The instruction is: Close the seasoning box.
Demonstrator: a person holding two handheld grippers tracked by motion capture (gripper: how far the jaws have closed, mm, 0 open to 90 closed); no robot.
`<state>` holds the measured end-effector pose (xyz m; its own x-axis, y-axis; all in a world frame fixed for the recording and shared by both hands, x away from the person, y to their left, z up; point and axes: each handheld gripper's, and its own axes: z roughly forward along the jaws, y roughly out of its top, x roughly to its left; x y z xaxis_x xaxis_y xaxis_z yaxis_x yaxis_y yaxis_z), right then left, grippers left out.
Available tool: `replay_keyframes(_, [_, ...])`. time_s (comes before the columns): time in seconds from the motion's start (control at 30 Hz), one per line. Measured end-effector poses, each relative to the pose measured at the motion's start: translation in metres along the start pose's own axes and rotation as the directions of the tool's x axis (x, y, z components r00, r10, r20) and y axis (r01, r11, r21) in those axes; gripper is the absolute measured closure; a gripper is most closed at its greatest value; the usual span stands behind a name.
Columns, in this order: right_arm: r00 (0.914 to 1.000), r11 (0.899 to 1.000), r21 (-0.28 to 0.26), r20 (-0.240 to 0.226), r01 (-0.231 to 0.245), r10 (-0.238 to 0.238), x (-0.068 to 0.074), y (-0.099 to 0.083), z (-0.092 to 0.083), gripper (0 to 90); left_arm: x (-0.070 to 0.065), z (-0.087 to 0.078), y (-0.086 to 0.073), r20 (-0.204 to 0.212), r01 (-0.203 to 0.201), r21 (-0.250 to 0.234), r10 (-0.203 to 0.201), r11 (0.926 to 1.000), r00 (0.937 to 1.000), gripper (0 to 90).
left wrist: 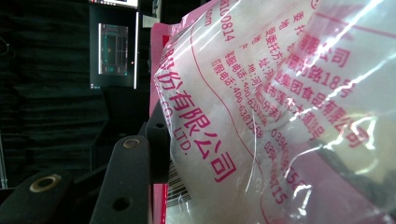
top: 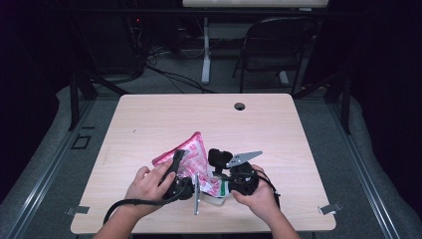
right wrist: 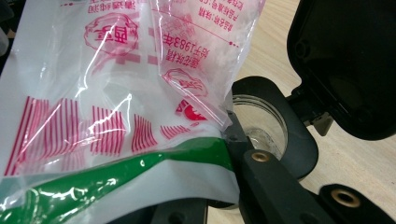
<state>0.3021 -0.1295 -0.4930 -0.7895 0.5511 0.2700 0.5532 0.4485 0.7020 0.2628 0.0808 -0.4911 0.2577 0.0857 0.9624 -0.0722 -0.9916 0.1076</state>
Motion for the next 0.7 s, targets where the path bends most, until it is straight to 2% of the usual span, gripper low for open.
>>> replay_keyframes(0.7, [1.0, 1.0, -0.001, 0.0, -0.007, 0.007, -0.0007, -0.0014, 0.0031, 90.0, 0.0012, -0.0008, 0.0028, -0.002, -0.025, -0.001, 0.025, 0.9997, 0.9997, 57.9])
